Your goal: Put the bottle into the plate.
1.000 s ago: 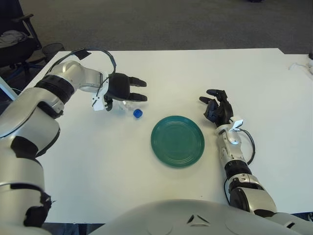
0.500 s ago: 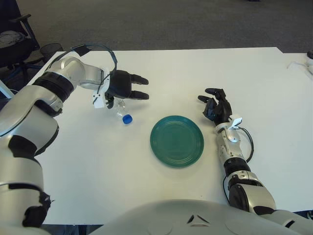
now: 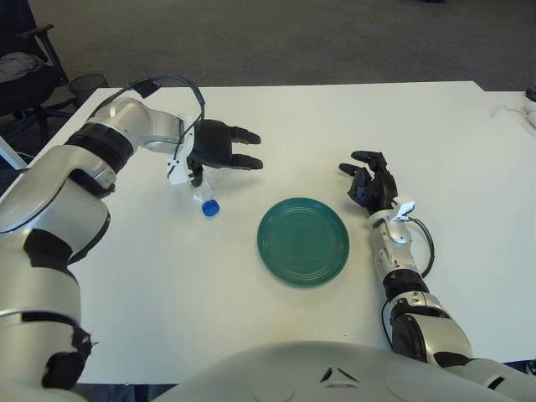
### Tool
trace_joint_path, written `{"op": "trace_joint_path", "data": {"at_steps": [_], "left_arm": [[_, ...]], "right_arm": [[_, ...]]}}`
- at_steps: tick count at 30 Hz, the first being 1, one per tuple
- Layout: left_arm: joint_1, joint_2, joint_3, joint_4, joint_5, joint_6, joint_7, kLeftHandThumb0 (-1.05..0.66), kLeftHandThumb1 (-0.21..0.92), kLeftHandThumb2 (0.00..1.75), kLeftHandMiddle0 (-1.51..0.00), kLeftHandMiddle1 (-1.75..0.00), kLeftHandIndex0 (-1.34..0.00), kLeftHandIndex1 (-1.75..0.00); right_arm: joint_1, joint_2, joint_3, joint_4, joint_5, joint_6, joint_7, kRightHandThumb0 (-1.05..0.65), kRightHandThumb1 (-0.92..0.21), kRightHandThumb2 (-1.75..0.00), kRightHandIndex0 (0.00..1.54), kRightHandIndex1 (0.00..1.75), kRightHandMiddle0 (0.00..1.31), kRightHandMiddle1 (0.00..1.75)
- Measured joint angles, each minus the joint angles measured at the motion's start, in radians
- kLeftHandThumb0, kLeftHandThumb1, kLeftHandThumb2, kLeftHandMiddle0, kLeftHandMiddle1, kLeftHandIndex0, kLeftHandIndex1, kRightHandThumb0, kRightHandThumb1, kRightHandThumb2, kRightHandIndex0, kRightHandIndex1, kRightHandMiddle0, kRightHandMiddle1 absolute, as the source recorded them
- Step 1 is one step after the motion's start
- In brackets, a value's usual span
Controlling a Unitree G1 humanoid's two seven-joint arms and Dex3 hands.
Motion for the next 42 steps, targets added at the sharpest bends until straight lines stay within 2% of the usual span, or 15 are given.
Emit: {"op": "trace_joint_path", "data": {"at_steps": [13, 28, 42], "left_arm": [[0.001, -0.022, 0.018, 0.042, -0.046, 0.002, -0.020, -1.01, 0.86, 0.11, 0.00, 0.00, 0.00, 0.00], [0.018, -0.022, 0.018, 0.096, -0.055, 0.044, -0.064, -1.05, 0.90, 0.11, 0.00, 0.00, 0.00, 0.00], [0.018, -0.020, 0.018, 0.115, -0.055, 0.061, -0.054, -1.05, 0.91, 0.11, 0.00, 0.00, 0.00, 0.00]], "right_arm": [[0.001, 0.000, -0.005, 0.000, 0.000, -0.007, 0.002, -0.41, -0.63, -1.05, 0.31, 0.93, 0.22, 1.34], [0.003, -0.003, -0.006, 0.000, 0.001, -0.007, 0.012, -0.41, -0.62, -1.05, 0.32, 0.93, 0.23, 1.34], [0.005, -0.007, -0.008, 0.001, 0.003, -0.007, 0.029, -0.41, -0.62, -1.06, 0.32, 0.94, 0.23, 1.34]]}}
